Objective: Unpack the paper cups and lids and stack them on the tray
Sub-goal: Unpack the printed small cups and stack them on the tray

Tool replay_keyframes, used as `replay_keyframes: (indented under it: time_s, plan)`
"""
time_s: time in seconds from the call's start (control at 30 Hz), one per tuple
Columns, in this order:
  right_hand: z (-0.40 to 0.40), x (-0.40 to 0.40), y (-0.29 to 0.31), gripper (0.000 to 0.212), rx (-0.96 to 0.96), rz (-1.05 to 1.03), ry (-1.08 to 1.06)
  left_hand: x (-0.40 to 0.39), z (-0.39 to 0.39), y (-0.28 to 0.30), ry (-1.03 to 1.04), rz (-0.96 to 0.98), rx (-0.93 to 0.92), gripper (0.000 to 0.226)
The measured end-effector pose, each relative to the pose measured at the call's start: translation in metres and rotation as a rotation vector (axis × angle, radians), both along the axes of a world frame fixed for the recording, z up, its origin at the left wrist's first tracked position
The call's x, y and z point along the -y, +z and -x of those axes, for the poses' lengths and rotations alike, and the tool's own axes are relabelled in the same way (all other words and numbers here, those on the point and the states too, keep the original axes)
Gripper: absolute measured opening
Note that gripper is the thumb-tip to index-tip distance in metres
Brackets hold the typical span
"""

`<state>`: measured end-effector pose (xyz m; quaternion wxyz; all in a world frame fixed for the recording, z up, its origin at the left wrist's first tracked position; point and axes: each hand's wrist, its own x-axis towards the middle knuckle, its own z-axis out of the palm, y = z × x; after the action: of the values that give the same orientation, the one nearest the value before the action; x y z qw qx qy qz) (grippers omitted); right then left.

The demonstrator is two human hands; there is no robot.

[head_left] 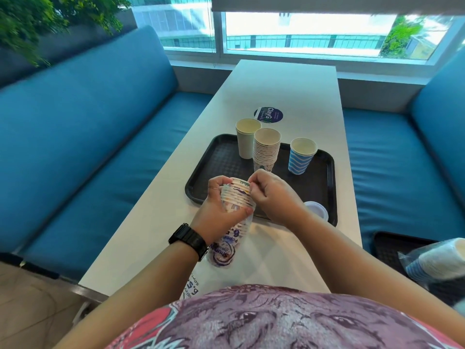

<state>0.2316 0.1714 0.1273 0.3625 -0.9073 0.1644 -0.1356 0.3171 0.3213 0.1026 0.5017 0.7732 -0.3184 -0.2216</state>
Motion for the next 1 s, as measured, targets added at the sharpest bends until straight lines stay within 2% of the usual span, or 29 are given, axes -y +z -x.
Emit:
replay_keyframes:
  time_s: [0.23,0.4,0.73,0.8,0.87,1.0]
  plan:
    - [-0.003,0.005,0.003,0.02,-0.014,-0.041,-0.019,-0.001,-0.002,-0.004,-0.044,-0.056,0.022,0.07]
    - [-0.003,0.008,-0.004,0.003,0.019,-0.197,-0.035,-0.001,-0.005,-0.006,-0.045,-0.072,0.03,0.071]
    - [-0.014,0.025,0.01,0.022,0.096,-0.244,-0.099,-0.001,-0.009,-0.012,-0.044,-0.009,-0.007,0.073]
    - [-0.018,0.032,0.018,0.02,0.129,-0.221,-0.11,-0.001,-0.01,-0.012,-0.052,-0.012,-0.024,0.072]
    - [-0.023,0.04,0.026,0.009,0.152,-0.166,-0.126,-0.001,-0.011,-0.013,-0.054,-0.021,-0.033,0.072]
    - [-0.034,0.055,0.041,0.014,0.217,0.049,-0.196,0.0,-0.013,-0.015,-0.056,-0.053,-0.04,0.077]
